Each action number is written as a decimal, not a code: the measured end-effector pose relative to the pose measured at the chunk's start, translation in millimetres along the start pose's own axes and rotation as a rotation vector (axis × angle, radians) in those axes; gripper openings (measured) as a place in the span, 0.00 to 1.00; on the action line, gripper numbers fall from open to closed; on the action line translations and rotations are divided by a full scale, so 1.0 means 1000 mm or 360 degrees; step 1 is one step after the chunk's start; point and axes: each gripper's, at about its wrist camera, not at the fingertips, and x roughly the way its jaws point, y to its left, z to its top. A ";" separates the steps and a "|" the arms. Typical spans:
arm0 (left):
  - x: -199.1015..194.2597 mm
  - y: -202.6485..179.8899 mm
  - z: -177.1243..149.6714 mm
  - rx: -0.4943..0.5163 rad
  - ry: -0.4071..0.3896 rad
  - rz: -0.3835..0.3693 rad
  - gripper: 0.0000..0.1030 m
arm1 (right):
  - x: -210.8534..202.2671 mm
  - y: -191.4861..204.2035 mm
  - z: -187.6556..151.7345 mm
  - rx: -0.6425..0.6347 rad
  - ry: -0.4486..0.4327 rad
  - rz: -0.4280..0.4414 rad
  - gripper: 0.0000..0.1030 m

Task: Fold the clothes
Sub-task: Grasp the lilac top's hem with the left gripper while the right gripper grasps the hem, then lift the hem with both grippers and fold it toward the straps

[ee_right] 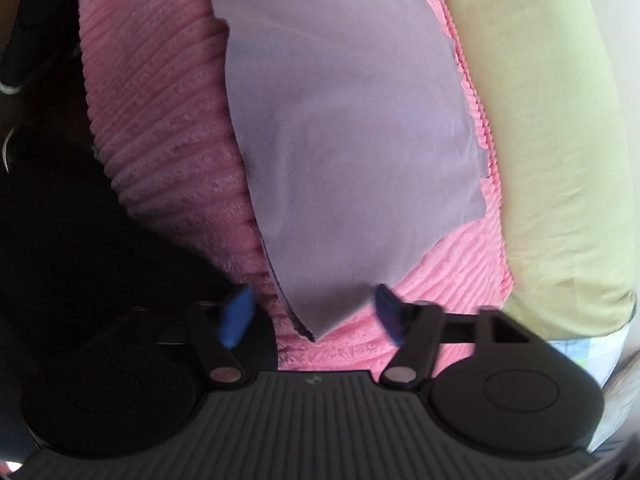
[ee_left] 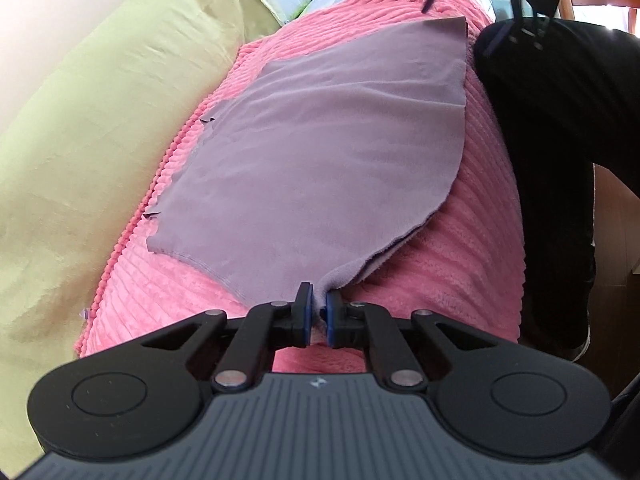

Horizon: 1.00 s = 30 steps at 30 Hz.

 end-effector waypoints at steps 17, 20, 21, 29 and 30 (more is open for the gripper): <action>0.002 0.003 0.002 -0.0040 -0.0007 0.0016 0.06 | -0.001 0.007 -0.014 -0.0080 -0.0164 -0.0364 0.32; 0.003 0.003 0.002 -0.0039 -0.0003 0.0013 0.06 | -0.005 0.011 -0.020 -0.0090 -0.0204 -0.0377 0.19; 0.004 0.003 0.002 -0.0038 -0.0001 0.0012 0.06 | -0.005 0.011 -0.021 -0.0087 -0.0210 -0.0372 0.13; -0.013 0.024 0.012 -0.0136 -0.0071 0.0105 0.01 | -0.025 -0.022 -0.022 0.0146 -0.0293 -0.0375 0.00; -0.018 0.027 0.012 -0.0158 -0.0081 0.0106 0.01 | -0.029 -0.027 -0.021 0.0175 -0.0302 -0.0380 0.00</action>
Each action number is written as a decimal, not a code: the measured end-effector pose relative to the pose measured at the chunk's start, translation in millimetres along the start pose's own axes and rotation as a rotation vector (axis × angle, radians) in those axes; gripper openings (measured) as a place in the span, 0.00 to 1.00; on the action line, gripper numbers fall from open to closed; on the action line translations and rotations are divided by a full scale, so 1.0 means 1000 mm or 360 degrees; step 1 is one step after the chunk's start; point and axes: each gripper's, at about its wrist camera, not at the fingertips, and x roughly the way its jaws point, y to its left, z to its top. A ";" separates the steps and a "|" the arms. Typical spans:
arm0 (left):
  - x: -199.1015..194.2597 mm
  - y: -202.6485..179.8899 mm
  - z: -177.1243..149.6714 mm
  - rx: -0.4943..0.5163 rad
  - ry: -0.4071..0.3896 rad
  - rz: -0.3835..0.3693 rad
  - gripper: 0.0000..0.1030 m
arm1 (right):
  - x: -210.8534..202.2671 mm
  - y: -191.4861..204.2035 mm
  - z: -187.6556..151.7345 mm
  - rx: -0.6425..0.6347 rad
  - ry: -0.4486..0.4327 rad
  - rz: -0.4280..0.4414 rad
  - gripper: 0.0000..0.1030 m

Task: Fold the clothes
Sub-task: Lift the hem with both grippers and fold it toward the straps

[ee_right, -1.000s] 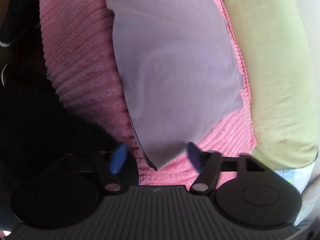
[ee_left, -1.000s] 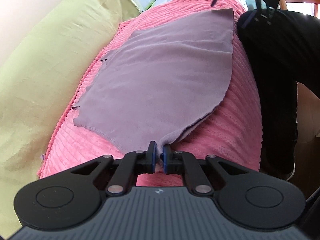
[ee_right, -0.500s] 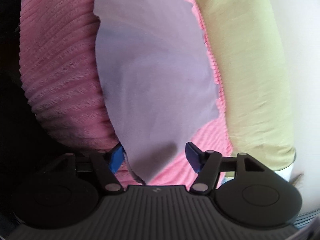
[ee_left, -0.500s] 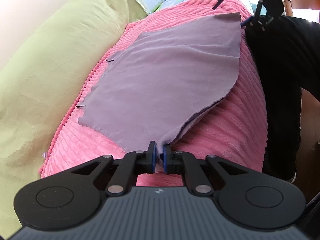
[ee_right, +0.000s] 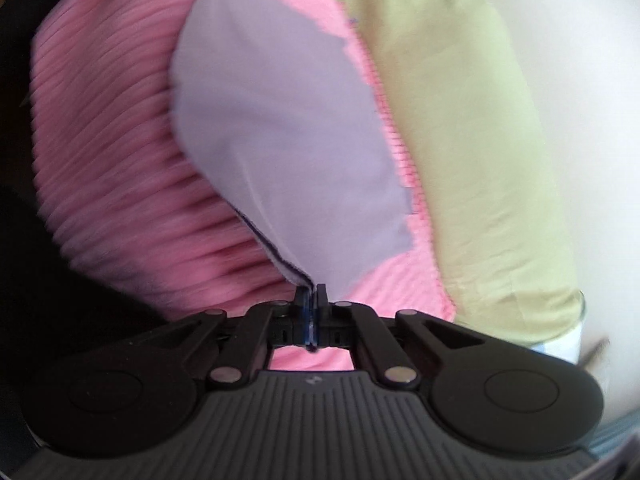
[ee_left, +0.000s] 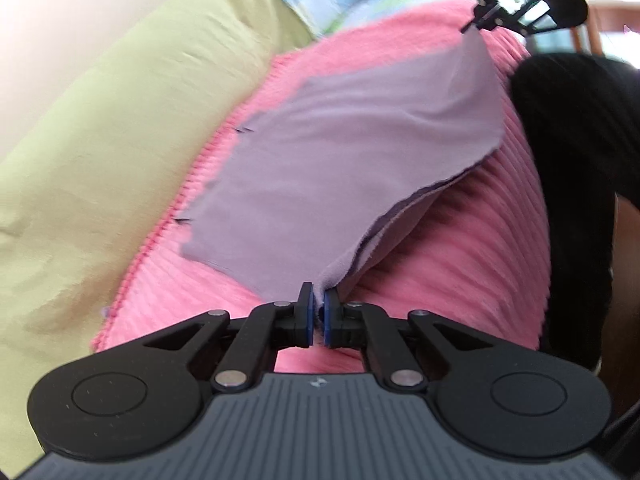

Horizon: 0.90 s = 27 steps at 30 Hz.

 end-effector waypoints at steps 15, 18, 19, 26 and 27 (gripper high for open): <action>-0.062 -0.009 -0.012 -0.0202 0.0058 -0.0166 0.00 | -0.064 -0.018 0.003 0.0107 0.0004 0.0137 0.00; -0.045 0.025 0.003 -0.0286 0.0022 -0.0117 0.00 | -0.063 -0.025 0.001 0.0140 -0.0008 0.0124 0.00; -0.037 0.040 0.010 -0.0314 0.0011 -0.0101 0.00 | -0.056 -0.033 -0.002 0.0143 -0.0018 0.0129 0.00; 0.062 0.161 0.055 -0.0449 0.0056 -0.0072 0.00 | 0.048 -0.140 0.009 0.0304 -0.0028 0.0296 0.00; 0.072 0.170 0.056 -0.0464 0.0062 -0.0074 0.00 | 0.067 -0.154 0.011 0.0335 -0.0021 0.0325 0.00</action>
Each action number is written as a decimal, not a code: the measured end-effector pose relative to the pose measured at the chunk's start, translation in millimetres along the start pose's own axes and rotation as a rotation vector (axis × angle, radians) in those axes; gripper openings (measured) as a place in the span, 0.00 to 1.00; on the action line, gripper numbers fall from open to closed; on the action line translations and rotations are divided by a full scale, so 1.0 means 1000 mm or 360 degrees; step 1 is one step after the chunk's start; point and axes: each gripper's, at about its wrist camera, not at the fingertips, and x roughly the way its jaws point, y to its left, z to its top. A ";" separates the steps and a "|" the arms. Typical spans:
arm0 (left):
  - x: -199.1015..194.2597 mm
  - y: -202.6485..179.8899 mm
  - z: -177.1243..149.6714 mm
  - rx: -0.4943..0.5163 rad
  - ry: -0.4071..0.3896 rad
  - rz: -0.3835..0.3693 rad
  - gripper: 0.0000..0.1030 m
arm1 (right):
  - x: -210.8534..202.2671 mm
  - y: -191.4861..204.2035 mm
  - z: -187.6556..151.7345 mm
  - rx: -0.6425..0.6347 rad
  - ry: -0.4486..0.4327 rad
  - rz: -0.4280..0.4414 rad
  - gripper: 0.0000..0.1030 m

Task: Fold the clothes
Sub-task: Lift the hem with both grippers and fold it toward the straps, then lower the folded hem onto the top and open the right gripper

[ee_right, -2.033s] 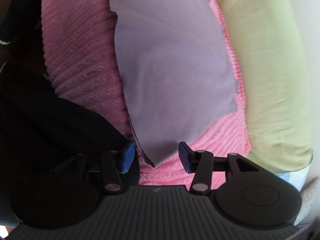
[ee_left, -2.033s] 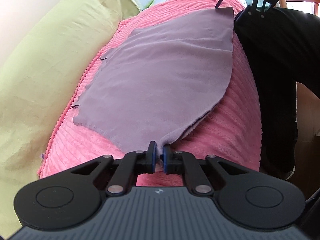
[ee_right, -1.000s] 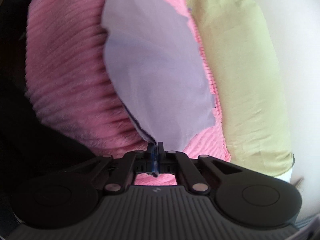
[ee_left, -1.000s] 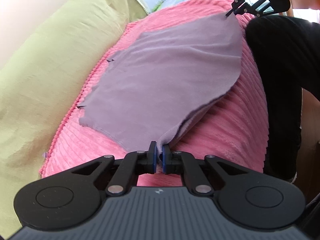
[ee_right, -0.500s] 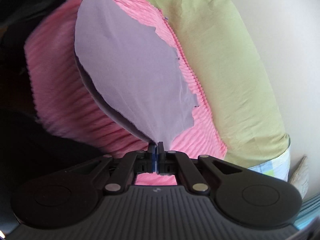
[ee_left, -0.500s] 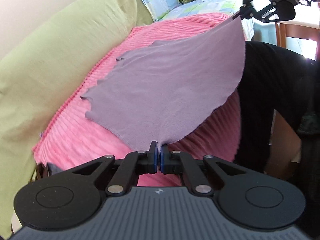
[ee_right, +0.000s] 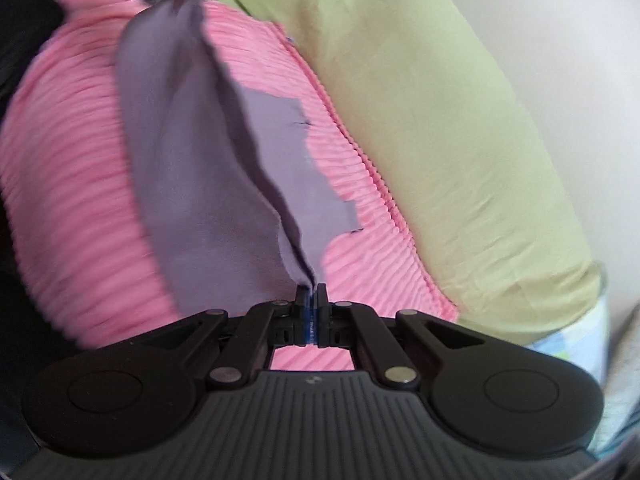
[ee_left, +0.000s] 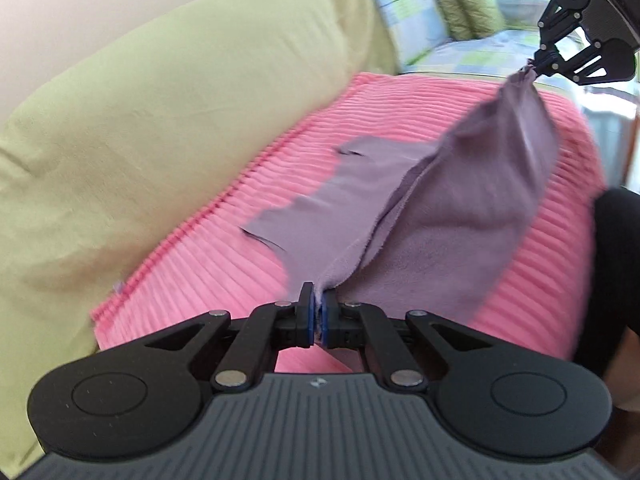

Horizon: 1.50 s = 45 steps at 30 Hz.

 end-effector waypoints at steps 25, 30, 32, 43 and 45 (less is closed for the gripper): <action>0.221 0.107 -0.007 -0.0551 0.0135 -0.0184 0.10 | 0.247 -0.116 -0.042 0.1155 0.0005 0.0463 0.10; 0.219 0.109 -0.007 -0.0556 0.0111 -0.0196 0.01 | 0.256 -0.127 -0.051 0.1443 -0.0051 0.0545 0.05; 0.217 0.110 -0.007 -0.0562 0.0083 -0.0175 0.01 | 0.257 -0.126 -0.051 0.1465 -0.0050 0.0538 0.04; 0.220 0.126 -0.003 -0.0674 -0.0038 -0.0101 0.01 | 0.272 -0.135 -0.042 0.1523 -0.0071 0.0380 0.00; 0.214 0.126 0.000 -0.0666 -0.0077 -0.0075 0.01 | 0.272 -0.136 -0.043 0.1548 -0.0088 0.0357 0.00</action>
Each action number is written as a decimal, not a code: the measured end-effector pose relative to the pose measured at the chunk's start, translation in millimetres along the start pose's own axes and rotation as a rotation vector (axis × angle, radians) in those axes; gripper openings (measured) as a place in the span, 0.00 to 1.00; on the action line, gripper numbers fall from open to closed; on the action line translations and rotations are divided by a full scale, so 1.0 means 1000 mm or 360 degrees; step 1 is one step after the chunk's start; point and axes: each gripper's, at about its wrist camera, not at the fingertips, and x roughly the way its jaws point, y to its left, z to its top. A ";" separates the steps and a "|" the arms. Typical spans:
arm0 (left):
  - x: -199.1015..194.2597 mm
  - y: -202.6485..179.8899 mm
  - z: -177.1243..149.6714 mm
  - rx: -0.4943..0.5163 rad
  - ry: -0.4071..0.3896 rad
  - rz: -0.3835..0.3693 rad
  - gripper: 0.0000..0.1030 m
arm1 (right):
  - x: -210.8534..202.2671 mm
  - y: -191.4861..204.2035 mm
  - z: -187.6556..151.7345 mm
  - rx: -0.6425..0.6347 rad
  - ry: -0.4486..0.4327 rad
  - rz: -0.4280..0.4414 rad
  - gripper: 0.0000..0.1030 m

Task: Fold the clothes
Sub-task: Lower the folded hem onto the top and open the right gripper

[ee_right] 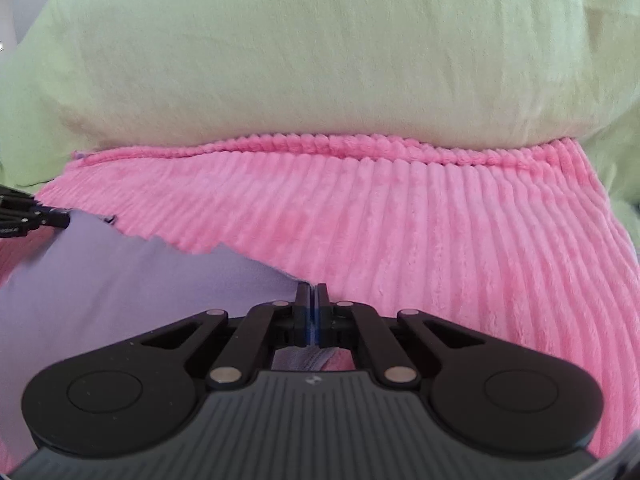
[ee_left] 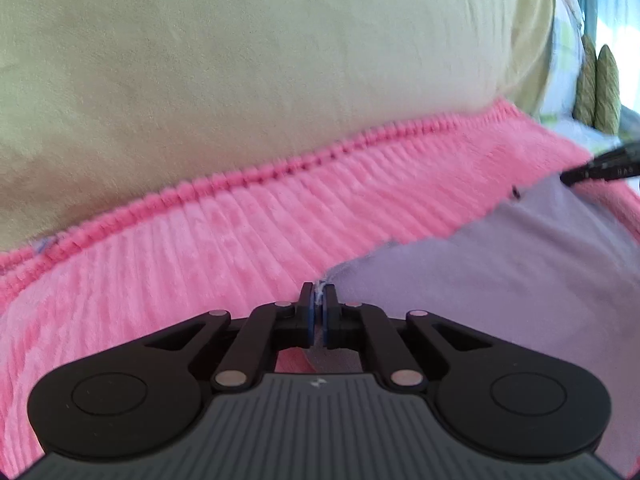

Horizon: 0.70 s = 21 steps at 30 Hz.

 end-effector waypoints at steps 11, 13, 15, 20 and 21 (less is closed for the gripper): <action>0.023 0.006 -0.010 -0.0025 0.0090 0.0040 0.01 | 0.006 -0.014 0.001 0.0064 -0.0035 -0.0097 0.00; 0.025 0.005 -0.011 -0.0014 0.0090 0.0055 0.02 | 0.013 -0.011 -0.001 0.0007 0.0017 -0.0125 0.00; 0.024 0.004 -0.011 0.0003 0.0090 0.0081 0.12 | 0.018 -0.012 -0.004 -0.0017 0.0052 -0.0128 0.00; 0.008 0.019 -0.011 -0.0025 0.0067 0.0266 0.15 | 0.006 -0.012 -0.005 -0.0045 -0.0013 -0.0344 0.09; 0.002 0.023 -0.012 -0.0044 0.0060 0.0285 0.15 | -0.004 -0.011 -0.005 -0.0038 -0.0049 -0.0371 0.09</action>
